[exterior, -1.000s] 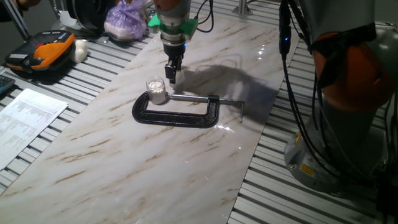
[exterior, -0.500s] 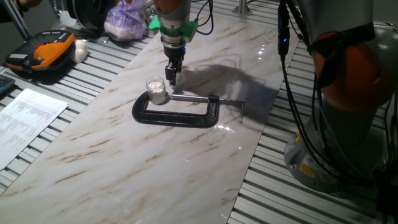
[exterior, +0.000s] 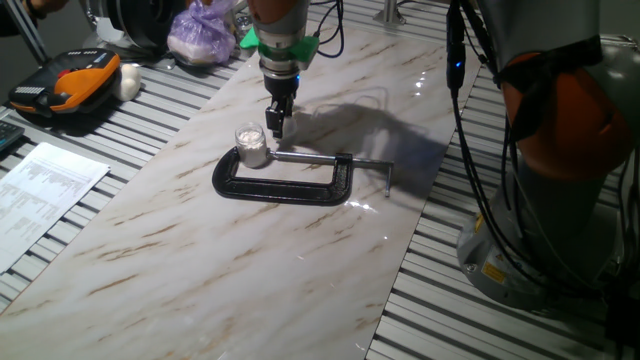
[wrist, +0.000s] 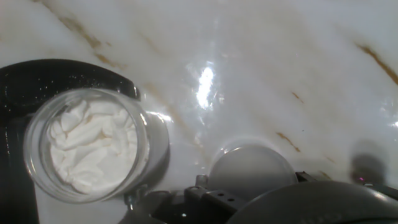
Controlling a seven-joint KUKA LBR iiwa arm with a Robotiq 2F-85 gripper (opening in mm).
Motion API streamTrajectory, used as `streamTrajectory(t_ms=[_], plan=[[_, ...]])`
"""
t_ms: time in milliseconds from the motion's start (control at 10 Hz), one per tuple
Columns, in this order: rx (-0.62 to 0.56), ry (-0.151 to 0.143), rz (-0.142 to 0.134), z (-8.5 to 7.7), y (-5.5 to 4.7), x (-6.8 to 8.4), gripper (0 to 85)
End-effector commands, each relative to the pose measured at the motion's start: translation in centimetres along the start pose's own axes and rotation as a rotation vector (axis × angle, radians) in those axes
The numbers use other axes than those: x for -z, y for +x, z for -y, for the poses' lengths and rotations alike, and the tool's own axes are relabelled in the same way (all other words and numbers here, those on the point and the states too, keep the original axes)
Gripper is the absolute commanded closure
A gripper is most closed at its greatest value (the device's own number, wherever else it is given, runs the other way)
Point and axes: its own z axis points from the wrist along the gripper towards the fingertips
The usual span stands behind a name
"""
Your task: Unscrew the lid from the jar
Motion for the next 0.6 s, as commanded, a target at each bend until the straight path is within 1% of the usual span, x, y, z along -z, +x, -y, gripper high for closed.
streamTrajectory(t_ms=[0,100,300,500], plan=[[-0.004,-0.005,0.002,-0.02,-0.03,0.00,85.0],[-0.013,-0.013,0.007,-0.02,-0.02,0.02,85.0],[-0.019,-0.008,0.026,-0.05,-0.05,0.01,51.0],[-0.029,-0.011,0.040,-0.03,-0.02,0.00,17.0]])
